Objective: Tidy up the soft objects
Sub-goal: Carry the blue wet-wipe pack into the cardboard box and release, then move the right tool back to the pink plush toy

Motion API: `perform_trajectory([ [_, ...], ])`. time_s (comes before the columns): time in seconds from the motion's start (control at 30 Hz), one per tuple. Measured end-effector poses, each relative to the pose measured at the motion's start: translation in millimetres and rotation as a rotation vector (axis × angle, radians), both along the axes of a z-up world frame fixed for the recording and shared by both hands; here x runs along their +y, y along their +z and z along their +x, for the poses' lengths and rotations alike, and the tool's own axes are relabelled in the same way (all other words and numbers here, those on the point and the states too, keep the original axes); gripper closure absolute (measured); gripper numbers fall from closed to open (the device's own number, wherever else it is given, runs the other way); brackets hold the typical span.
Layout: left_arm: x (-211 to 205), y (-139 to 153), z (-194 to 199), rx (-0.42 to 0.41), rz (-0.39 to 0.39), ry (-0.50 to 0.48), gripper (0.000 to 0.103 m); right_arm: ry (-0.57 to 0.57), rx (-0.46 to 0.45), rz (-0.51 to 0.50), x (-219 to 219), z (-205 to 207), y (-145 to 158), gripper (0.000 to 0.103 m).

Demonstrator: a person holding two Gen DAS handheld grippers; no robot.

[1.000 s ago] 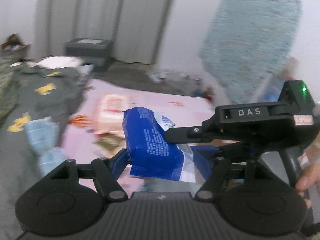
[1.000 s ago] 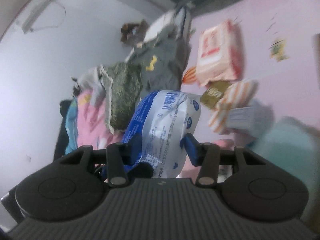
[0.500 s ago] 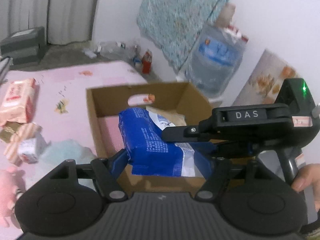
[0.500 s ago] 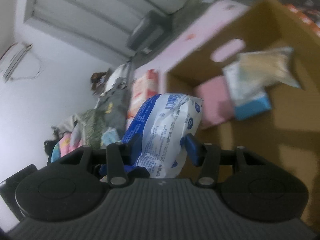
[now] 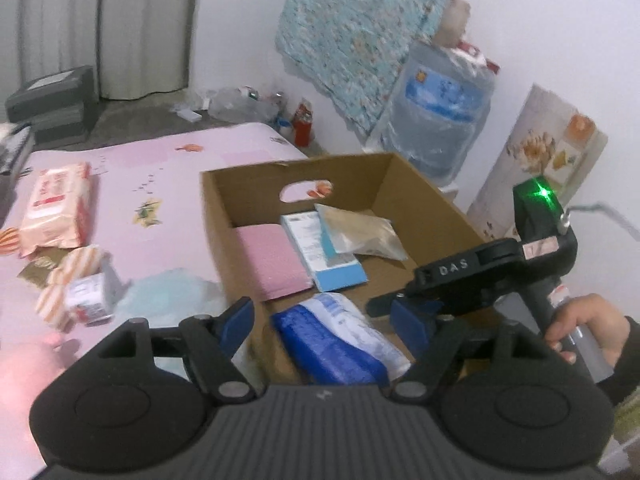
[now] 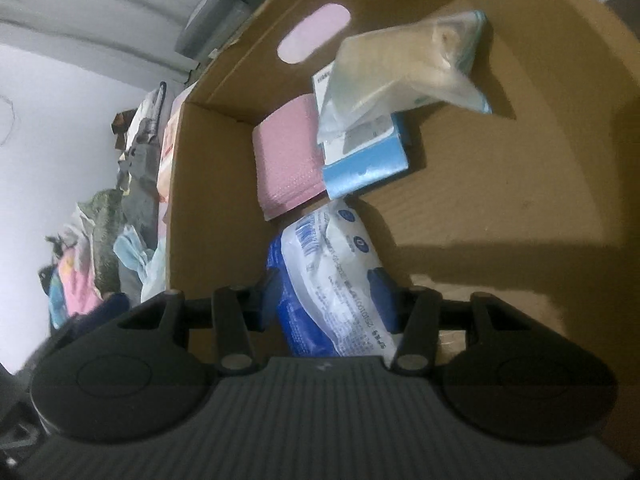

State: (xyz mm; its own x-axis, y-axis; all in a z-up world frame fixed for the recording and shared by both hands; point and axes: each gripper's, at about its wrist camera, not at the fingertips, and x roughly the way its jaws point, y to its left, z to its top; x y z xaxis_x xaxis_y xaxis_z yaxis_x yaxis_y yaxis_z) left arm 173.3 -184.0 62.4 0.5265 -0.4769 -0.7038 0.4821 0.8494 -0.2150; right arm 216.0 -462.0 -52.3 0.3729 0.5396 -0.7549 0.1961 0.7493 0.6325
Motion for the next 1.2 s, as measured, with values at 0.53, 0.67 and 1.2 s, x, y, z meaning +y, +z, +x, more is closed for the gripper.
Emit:
perform_trajectory([
  [0.53,152.8,-15.2,-19.8,0.051,-0.077,0.392,0.026,0.081,0.036,-0.097,59.6,23.6,-25.7,0.057],
  [0.67,173.9,-20.7,-24.7,0.048,-0.063,0.447,0.026,0.068,0.024,-0.092,61.3,23.4,-22.0,0.055],
  [1.2,204.0,-22.8,-21.4,-0.069,0.046,0.511,0.025,0.044,-0.250,-0.105,82.6,24.8,96.4,0.037],
])
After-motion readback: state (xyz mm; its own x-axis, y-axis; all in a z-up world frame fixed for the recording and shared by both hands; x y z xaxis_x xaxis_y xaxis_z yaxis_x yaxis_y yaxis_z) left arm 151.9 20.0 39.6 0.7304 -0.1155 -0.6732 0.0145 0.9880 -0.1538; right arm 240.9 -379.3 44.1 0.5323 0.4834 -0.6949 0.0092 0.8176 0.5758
